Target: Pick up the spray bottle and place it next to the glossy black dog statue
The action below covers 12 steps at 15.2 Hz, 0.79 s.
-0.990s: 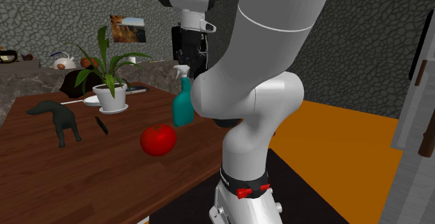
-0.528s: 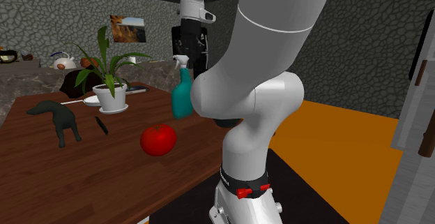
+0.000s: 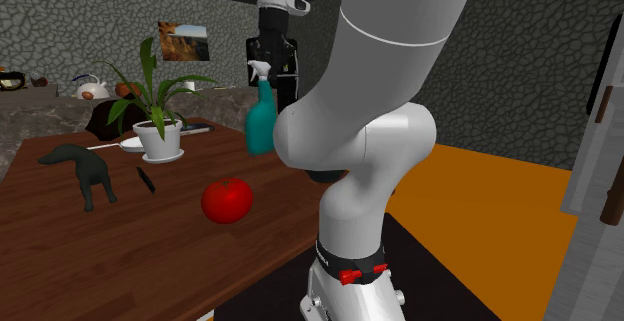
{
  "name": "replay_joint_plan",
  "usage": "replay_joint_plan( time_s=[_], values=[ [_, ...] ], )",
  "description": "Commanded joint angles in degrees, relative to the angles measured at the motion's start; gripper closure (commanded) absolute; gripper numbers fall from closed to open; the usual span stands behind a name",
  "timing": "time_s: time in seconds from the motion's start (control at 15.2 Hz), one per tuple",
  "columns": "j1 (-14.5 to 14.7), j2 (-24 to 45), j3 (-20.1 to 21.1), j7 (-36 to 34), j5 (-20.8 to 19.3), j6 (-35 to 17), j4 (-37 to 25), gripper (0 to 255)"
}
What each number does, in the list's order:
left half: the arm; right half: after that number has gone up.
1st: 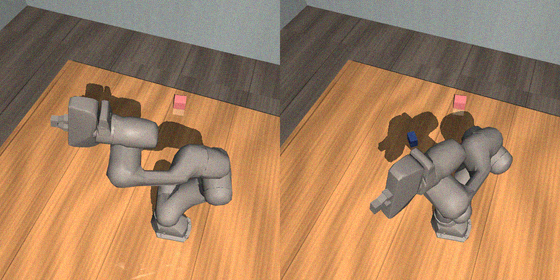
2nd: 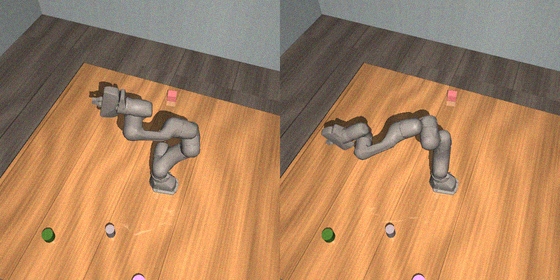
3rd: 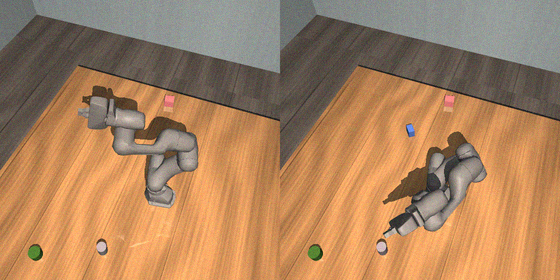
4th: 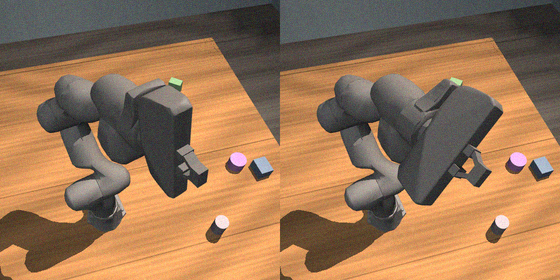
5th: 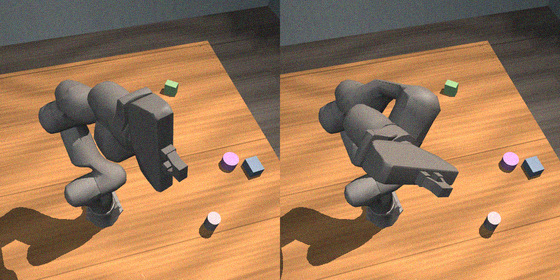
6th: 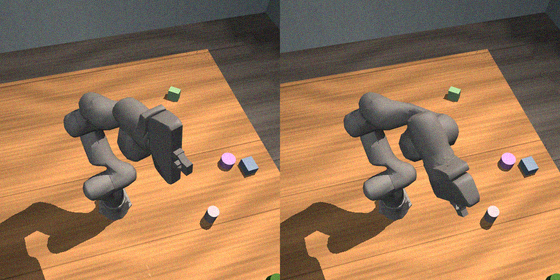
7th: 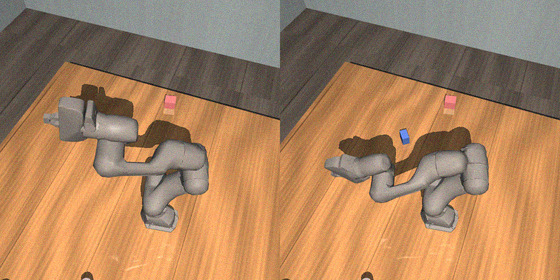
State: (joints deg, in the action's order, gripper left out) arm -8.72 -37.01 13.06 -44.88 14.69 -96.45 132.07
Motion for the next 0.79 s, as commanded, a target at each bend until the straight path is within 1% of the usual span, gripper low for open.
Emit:
replay_joint_plan(
  time_s=[0.0, 0.73],
  values=[
    [-0.1, 0.3, -0.1, -0.2, -0.2, 1.4, -1.7, 255],
    [-0.4, 2.4, -0.9, -1.4, -1.0, 9.2, -11.7, 255]
  ],
)
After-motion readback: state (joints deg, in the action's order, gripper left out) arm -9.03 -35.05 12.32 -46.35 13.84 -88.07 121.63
